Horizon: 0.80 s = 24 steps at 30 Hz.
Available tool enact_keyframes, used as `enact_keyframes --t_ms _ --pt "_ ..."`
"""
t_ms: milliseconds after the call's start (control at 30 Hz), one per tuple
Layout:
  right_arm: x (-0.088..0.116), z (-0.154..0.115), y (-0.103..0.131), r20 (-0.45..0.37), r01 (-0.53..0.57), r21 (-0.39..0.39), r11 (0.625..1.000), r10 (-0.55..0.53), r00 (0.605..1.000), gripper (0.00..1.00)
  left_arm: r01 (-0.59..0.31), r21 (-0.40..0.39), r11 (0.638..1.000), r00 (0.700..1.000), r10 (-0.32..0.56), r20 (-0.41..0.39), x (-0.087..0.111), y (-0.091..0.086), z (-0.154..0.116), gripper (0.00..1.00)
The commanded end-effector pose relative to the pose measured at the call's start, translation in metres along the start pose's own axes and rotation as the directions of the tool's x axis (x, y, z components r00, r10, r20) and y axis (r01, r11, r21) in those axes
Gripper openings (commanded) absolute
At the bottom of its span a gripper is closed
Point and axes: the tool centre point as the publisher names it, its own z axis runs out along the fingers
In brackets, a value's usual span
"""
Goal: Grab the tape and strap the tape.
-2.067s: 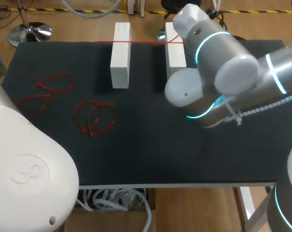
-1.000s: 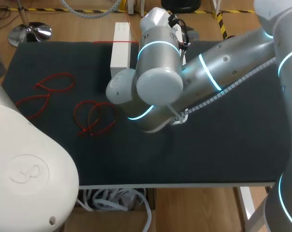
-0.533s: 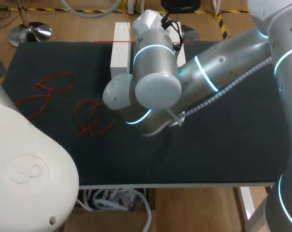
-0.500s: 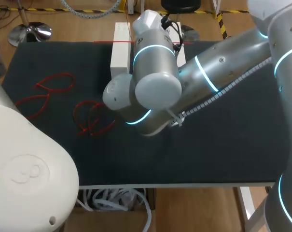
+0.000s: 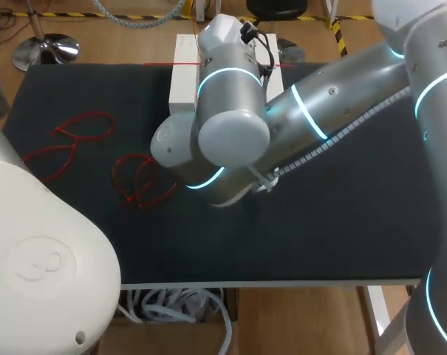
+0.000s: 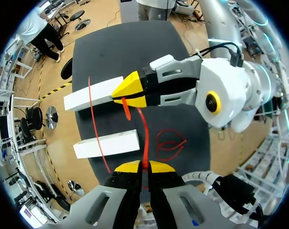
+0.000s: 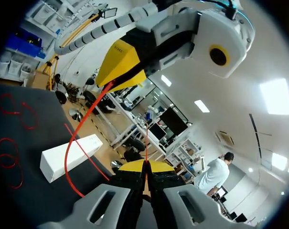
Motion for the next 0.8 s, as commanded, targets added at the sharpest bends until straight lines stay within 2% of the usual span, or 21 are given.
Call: enact_keyframes --t_ms 33,100,167,800 --pt "0.0111 0.0024 0.0088 0.019 0.030 0.017 0.999 -0.030 0.999 0.00 0.000 0.000 1.000 1.000 0.000 0.003 0.0014 0.0006 0.0006 0.00" --pt "0.0122 0.0026 0.0098 0.006 0.028 0.017 0.999 -0.028 1.000 0.00 0.000 0.000 1.000 1.000 0.000 0.003 0.0014 0.0006 0.0006 0.00" --pt "0.0115 0.0033 0.0098 -0.030 -0.021 0.023 1.000 0.021 0.999 0.00 0.000 0.000 1.000 1.000 0.000 0.003 0.0014 0.0006 0.0006 0.00" --pt "0.0115 0.0033 0.0098 -0.030 -0.021 0.023 1.000 0.021 0.999 0.00 0.000 0.000 1.000 1.000 0.000 0.003 0.0014 0.0006 0.0006 0.00"
